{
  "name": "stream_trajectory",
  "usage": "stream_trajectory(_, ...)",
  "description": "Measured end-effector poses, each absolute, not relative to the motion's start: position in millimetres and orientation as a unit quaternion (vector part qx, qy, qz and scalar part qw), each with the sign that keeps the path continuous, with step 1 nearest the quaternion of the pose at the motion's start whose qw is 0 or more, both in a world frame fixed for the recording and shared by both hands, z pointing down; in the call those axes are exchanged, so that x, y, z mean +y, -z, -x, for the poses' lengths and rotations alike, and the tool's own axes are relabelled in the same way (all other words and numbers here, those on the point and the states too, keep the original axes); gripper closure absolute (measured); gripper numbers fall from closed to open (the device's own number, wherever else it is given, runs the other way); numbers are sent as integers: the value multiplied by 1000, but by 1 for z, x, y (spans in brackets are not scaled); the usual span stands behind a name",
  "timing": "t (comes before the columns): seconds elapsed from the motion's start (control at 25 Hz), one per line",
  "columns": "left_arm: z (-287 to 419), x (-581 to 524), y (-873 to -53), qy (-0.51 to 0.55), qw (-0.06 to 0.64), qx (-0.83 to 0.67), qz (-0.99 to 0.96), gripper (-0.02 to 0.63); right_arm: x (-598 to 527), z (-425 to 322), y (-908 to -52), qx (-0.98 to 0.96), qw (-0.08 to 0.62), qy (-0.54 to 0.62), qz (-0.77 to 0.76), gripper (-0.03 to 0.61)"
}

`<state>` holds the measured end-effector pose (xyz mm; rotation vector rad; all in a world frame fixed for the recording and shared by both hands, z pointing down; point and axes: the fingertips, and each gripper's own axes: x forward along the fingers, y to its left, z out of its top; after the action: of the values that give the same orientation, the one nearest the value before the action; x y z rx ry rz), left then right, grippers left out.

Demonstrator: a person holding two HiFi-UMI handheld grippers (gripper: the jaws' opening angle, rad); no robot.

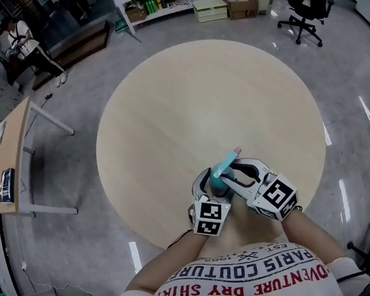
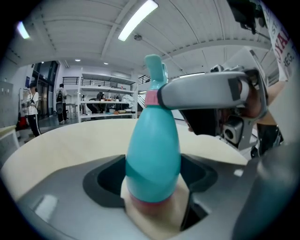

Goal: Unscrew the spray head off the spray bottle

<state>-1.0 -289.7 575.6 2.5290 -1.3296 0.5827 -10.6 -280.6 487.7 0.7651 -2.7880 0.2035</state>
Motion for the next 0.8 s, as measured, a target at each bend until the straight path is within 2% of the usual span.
stream_trajectory(0.24,3,-286,-577,-199,106,-403,-887,260,-278,15,-489,-966,130,-56,-218,446)
stream_trajectory(0.6,-3,-274,-580,-242,54,-94,-964,259,-273,21,-487,-986,160,-43,-1,451)
stream_trajectory(0.8,-6,-275,-578,-244,58,-82,-964,260,-275,19,-486,-986,159,-42,11,449)
